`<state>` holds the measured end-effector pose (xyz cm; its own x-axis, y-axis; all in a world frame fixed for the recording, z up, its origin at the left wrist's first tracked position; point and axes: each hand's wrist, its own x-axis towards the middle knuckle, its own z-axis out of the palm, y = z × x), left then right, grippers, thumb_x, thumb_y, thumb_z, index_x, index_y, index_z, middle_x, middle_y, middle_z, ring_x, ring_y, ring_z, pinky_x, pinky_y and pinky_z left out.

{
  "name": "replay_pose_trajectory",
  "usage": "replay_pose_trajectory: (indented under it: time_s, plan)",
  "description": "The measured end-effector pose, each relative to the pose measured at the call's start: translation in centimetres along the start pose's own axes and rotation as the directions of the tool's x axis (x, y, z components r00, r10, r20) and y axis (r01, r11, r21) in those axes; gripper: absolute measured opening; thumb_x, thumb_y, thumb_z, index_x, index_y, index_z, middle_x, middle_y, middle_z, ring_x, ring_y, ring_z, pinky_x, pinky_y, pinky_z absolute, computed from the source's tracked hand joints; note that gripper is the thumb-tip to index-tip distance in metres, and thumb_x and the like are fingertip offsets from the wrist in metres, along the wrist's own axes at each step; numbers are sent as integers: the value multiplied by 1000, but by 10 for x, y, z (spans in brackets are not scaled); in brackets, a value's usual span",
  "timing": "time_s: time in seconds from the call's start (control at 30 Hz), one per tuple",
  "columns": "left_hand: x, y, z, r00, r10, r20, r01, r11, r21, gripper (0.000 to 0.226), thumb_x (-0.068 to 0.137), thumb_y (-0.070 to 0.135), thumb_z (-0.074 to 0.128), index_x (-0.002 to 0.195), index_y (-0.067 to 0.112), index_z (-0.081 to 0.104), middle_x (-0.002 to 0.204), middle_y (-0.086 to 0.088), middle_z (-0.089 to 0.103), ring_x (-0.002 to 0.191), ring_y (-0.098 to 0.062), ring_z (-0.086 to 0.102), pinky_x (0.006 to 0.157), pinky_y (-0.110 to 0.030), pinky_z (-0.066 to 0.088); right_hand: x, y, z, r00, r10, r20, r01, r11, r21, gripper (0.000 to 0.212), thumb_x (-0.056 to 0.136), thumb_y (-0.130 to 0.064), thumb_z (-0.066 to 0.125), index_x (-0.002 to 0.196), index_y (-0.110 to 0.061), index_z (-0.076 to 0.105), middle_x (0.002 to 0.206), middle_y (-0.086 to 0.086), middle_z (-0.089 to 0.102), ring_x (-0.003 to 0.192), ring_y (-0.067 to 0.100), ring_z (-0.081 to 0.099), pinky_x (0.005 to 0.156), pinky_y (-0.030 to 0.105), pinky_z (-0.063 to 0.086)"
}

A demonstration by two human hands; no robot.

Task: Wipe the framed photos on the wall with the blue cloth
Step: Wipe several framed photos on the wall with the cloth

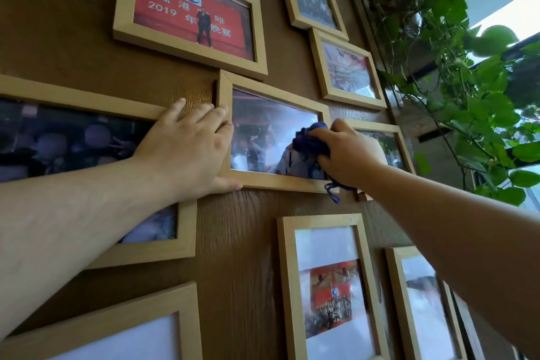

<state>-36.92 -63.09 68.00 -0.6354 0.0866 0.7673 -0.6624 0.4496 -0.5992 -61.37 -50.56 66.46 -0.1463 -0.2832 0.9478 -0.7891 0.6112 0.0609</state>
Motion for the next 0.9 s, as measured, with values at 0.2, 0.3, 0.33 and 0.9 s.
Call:
replay_pose_trajectory:
  time_s: [0.2, 0.3, 0.33, 0.9]
  plan:
    - [2, 1, -2, 1000, -5, 25, 5, 1000, -5, 102, 73, 80, 41, 148, 15, 19, 159, -8, 14, 145, -24, 12, 118, -51, 13, -10, -55, -18, 919, -394, 27, 393, 919, 20, 54, 89, -41, 53, 137, -39, 30, 127, -1, 37, 79, 11, 38, 59, 20, 30]
    - [2, 2, -4, 999, -2, 32, 2, 1000, 6, 102, 73, 80, 41, 148, 15, 18, 159, -8, 15, 145, -24, 12, 117, -51, 13, -11, -58, -22, 897, -441, 32, 441, 897, 17, 54, 90, -40, 52, 139, -39, 29, 131, 1, 36, 82, 11, 36, 64, 24, 34]
    - [2, 1, -4, 1000, -1, 29, 1, 1000, 11, 102, 73, 80, 41, 148, 14, 19, 159, -8, 15, 145, -24, 12, 117, -51, 14, -12, -53, -21, 899, -436, 43, 436, 900, 2, 54, 90, -40, 51, 139, -39, 29, 131, 2, 36, 82, 11, 37, 65, 25, 35]
    - [1, 6, -7, 998, -33, 63, 33, 999, -4, 102, 72, 79, 43, 148, 16, 19, 159, -7, 15, 145, -24, 13, 117, -52, 14, -13, -85, -22, 916, -400, -24, 396, 893, 215, 49, 89, -38, 53, 135, -36, 39, 121, 1, 41, 87, 16, 47, 70, 30, 46]
